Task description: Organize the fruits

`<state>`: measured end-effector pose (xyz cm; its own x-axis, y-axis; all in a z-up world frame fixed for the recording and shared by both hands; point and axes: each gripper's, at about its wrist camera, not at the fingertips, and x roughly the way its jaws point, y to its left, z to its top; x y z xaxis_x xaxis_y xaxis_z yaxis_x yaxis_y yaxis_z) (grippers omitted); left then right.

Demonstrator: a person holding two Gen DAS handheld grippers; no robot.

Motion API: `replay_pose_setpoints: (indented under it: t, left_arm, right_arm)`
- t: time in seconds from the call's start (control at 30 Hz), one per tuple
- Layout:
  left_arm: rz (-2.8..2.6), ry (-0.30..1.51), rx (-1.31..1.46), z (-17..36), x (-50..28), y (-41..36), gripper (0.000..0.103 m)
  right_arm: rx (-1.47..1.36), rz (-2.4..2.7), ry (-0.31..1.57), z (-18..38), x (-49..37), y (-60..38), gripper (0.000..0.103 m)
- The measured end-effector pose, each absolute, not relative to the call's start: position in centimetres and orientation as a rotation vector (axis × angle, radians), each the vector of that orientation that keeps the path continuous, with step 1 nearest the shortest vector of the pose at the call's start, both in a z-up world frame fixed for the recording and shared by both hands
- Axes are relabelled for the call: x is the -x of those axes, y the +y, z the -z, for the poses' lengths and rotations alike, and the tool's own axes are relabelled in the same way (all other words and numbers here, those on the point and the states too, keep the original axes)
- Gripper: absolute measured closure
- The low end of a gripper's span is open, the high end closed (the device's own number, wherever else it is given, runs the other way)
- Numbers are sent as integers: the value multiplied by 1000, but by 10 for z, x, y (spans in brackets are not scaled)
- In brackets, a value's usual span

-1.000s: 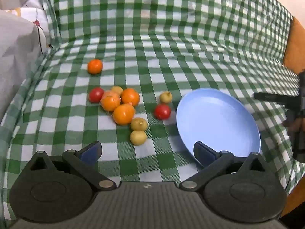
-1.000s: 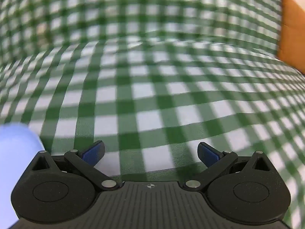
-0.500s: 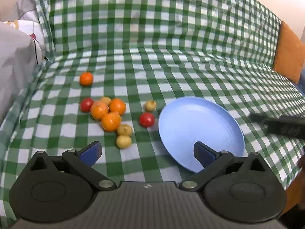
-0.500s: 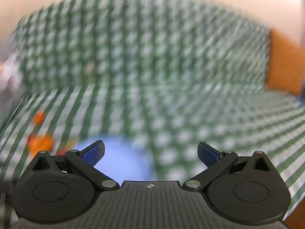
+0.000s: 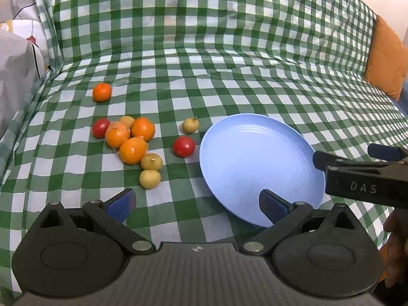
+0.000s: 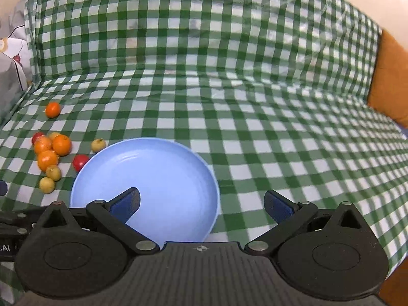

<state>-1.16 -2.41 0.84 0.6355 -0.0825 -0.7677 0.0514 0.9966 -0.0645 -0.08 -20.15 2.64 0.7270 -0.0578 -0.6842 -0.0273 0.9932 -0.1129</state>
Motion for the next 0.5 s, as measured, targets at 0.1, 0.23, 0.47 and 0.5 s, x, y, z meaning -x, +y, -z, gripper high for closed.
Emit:
replay_pose_setpoints:
  t: [0.1,0.23,0.47,0.5]
  left_arm:
    - [82,884,36,-8,9,-28,0]
    - [86,902,41,-5,6,-29,0]
    - [86,923,37,-3,3,-31,0]
    - [87,922,36,-3,3,-32,0]
  right_arm:
    - [92,14,755,-30,4,-207,1]
    - [73,25,771,-28,1,-203,1]
    - [87,7,815,-22,-8,-190,1]
    - [70,0,833,-21,-8,-191,1]
